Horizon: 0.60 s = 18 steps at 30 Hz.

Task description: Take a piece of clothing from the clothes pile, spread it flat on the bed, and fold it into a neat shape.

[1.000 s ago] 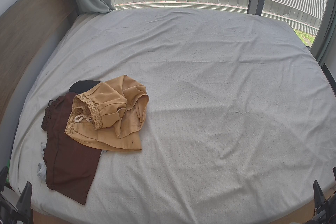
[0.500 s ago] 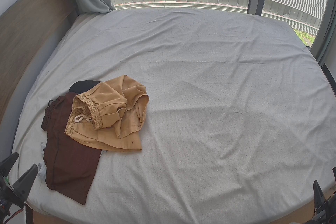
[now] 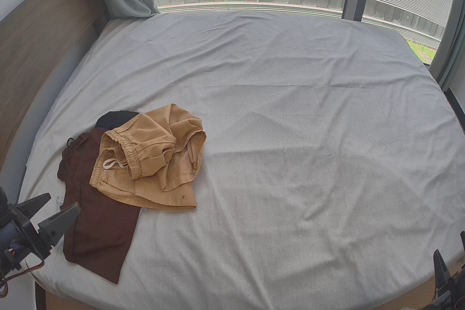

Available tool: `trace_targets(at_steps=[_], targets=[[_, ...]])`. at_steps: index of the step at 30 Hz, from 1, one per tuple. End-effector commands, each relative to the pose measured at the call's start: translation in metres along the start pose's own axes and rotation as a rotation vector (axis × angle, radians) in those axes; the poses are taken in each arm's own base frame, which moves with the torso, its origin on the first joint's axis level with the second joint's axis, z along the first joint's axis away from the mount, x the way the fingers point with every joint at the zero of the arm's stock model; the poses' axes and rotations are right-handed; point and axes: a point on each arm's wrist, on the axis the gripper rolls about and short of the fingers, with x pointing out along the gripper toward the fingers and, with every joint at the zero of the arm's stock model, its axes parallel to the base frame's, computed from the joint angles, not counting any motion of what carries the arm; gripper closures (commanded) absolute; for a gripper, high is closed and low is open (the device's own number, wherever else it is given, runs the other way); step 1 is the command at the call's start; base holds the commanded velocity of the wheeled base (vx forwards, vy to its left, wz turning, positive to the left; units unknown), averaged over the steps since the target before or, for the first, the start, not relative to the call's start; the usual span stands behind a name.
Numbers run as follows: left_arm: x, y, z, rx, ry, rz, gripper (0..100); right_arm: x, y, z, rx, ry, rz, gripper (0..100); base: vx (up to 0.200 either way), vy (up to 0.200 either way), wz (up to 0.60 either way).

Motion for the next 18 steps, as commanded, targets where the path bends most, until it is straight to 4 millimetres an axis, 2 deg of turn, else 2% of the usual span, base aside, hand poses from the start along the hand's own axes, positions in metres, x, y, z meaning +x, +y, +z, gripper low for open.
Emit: trace_targets(at_steps=[1, 10, 17, 18], targets=[[0.021, 0.005, -0.001, -0.022, 0.091, 0.004, 0, 0.001, 0.000, -0.005, 0.000, 0.009, 0.000, 0, 0.000, 0.000, 0.00], [0.048, 0.018, 0.000, -0.099, 0.184, -0.108, 0, 0.001, 0.000, -0.005, 0.000, 0.009, 0.000, 0, 0.000, 0.000, 0.00], [0.071, 0.029, 0.005, -0.111, 0.177, -0.125, 0, 0.001, 0.000, -0.005, 0.000, 0.009, 0.000, 0, 0.000, 0.000, 0.00], [0.080, 0.033, 0.003, -0.111, 0.179, -0.125, 0, 0.001, 0.000, -0.005, 0.000, 0.009, 0.000, 0, 0.000, 0.000, 0.00]])
